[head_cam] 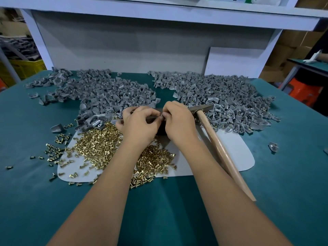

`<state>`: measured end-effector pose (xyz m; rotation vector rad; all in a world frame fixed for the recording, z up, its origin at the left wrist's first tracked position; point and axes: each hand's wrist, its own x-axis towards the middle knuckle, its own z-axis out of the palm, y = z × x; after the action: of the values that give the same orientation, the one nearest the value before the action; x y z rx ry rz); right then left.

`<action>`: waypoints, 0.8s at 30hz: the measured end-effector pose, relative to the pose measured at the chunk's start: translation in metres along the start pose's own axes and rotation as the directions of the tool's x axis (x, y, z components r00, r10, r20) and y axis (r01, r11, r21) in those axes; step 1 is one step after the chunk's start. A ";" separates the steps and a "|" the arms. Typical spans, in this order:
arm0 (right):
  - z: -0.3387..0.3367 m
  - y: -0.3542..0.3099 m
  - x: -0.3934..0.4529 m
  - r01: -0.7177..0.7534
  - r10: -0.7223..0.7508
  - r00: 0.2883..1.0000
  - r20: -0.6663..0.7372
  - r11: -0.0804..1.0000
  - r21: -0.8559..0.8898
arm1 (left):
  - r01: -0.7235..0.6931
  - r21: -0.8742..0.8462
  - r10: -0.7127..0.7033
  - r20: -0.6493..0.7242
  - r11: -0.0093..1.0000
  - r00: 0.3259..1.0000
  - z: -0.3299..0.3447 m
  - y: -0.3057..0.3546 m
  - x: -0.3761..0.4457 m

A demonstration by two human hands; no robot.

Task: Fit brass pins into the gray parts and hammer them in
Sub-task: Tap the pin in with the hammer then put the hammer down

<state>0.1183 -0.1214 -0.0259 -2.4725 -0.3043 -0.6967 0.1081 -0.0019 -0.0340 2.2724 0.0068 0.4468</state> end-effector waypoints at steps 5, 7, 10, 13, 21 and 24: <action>0.001 0.000 -0.002 -0.050 0.052 0.998 -0.040 0.997 0.053 | -0.008 0.006 0.008 -0.016 1.000 1.000 0.000 0.000 0.000; 0.001 0.000 -0.002 -0.059 0.062 0.997 -0.043 0.996 0.067 | -0.022 0.006 0.022 -0.016 1.000 1.000 0.000 -0.001 0.000; 0.001 0.000 -0.003 -0.072 0.077 0.996 -0.051 0.994 0.083 | -0.035 0.006 0.035 -0.013 0.999 0.999 -0.001 -0.001 0.001; 0.001 0.000 -0.003 -0.083 0.090 0.994 -0.064 0.992 0.092 | -0.036 0.017 0.036 -0.017 0.999 0.999 -0.001 -0.001 0.000; 0.002 0.004 -0.004 -0.040 0.045 0.997 -0.066 0.996 0.079 | -0.030 0.019 0.031 -0.045 0.999 0.998 0.002 -0.001 -0.002; 0.001 0.004 -0.005 -0.007 0.012 0.998 -0.066 0.998 0.070 | -0.049 0.015 0.049 -0.021 0.999 0.999 0.001 -0.002 -0.001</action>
<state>0.1160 -0.1249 -0.0310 -2.3777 -0.2867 -0.7503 0.1080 -0.0016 -0.0360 2.2859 -0.0352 0.4985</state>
